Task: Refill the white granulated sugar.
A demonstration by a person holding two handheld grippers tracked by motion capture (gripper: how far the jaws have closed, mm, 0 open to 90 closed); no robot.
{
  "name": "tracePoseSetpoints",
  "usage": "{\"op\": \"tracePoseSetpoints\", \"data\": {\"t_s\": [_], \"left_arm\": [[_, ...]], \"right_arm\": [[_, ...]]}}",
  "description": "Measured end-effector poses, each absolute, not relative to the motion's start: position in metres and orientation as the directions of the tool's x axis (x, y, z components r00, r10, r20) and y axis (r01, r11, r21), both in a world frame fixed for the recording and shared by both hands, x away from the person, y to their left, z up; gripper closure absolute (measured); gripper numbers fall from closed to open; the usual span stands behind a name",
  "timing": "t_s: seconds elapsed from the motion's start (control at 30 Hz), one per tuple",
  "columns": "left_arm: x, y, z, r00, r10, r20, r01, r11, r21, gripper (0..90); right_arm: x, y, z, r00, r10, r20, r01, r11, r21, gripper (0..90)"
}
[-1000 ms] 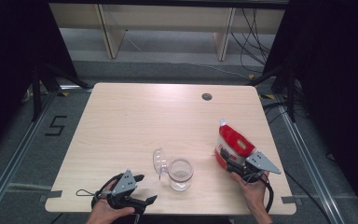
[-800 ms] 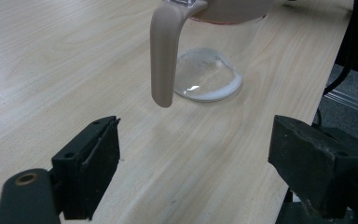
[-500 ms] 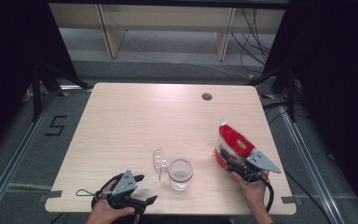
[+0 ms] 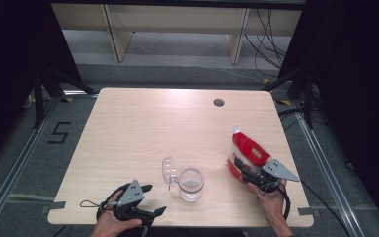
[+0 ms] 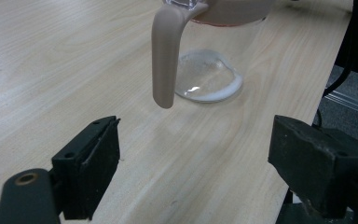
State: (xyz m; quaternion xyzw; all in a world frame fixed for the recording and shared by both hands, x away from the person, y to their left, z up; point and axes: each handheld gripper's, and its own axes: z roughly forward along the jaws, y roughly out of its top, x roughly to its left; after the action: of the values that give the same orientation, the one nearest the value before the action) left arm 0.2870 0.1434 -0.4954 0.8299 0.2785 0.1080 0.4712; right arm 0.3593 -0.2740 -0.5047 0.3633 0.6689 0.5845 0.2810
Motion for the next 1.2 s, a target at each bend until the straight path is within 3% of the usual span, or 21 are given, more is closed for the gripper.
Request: {"op": "tracePoseSetpoints", "data": {"t_s": [0.17,0.27,0.57,0.8,1.2], "left_arm": [[0.286,0.144,-0.496,0.806,0.587,-0.078,0.372,-0.398,0.839,16.0],[0.287,0.145,-0.495,0.813,0.577,-0.080,0.374,-0.412,0.831,16.1],[0.285,0.143,-0.495,0.802,0.589,-0.102,0.383,-0.376,0.844,16.0],[0.286,0.145,-0.494,0.805,0.585,-0.093,0.377,-0.385,0.842,16.1],[0.286,0.146,-0.494,0.805,0.586,-0.091,0.375,-0.385,0.843,16.0]], "right_arm": [[0.358,-0.278,-0.503,-0.607,0.792,0.067,0.171,0.048,0.984,49.0],[0.361,-0.279,-0.503,-0.630,0.776,0.028,0.127,0.067,0.990,49.3],[0.356,-0.279,-0.500,-0.641,0.767,0.038,0.152,0.078,0.985,50.0],[0.353,-0.279,-0.492,-0.644,0.765,0.017,0.115,0.075,0.991,50.3],[0.344,-0.271,-0.478,-0.662,0.731,-0.167,0.014,0.235,0.972,50.6]]}}
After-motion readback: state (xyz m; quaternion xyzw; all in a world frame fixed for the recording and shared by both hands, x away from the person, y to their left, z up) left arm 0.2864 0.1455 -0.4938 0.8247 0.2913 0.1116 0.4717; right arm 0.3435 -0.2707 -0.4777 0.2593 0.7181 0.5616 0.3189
